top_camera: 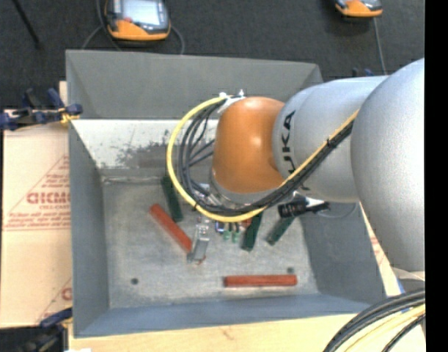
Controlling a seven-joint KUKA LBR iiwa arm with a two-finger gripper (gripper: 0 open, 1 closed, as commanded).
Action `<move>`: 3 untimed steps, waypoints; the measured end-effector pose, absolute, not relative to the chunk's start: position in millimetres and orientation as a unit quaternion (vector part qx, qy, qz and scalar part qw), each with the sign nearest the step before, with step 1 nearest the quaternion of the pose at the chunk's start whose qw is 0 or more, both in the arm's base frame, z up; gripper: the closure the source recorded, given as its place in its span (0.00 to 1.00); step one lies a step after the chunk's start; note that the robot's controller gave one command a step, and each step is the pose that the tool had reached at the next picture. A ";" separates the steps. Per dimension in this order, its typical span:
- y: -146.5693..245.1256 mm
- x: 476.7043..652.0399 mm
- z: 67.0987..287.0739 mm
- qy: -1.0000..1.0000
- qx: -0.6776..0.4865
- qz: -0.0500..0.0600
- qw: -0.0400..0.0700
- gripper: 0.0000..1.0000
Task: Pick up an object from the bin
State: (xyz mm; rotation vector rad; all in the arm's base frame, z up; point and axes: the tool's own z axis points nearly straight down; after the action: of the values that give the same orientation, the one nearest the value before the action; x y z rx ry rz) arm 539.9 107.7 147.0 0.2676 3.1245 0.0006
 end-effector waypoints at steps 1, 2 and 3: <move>114.8 527.6 131.9 0.978 0.209 0.001 0.000 0.00; 122.5 525.8 100.8 0.961 0.276 0.000 -0.001 0.00; 115.7 539.3 69.4 0.942 0.334 0.000 -0.001 0.00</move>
Offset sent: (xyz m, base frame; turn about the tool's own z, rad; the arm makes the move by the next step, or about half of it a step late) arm -0.0125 0.0074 -0.0149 0.2536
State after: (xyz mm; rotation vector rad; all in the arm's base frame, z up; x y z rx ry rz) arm 539.3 115.7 69.4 1.0517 2.9634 -0.0014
